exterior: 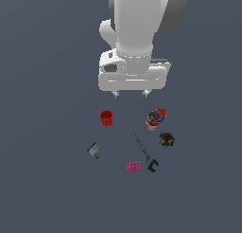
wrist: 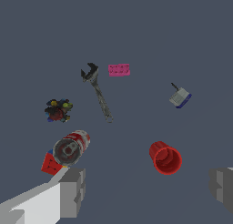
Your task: Pick up a designated object from a clutter of objects.
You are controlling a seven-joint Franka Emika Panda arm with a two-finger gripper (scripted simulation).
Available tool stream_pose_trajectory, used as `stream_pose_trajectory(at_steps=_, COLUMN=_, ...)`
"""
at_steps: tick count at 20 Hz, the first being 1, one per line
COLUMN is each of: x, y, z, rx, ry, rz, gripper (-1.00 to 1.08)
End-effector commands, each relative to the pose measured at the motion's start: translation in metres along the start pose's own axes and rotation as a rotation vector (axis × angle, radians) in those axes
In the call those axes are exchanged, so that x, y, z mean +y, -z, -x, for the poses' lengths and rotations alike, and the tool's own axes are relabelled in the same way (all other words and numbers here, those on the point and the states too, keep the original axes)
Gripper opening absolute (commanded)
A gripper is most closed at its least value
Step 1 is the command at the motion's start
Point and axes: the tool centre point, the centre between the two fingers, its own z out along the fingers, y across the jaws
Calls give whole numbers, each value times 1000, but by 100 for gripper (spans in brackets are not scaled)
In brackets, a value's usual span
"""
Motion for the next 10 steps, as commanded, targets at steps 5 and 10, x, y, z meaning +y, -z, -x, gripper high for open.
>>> stream_pose_trajectory(at_steps=5, x=1, y=0, z=-4, rx=8, ry=8, rz=-1, gripper=100)
stream_pose_trajectory(at_steps=10, x=2, y=0, z=-12, rx=23, ry=27, rz=-2, gripper=100)
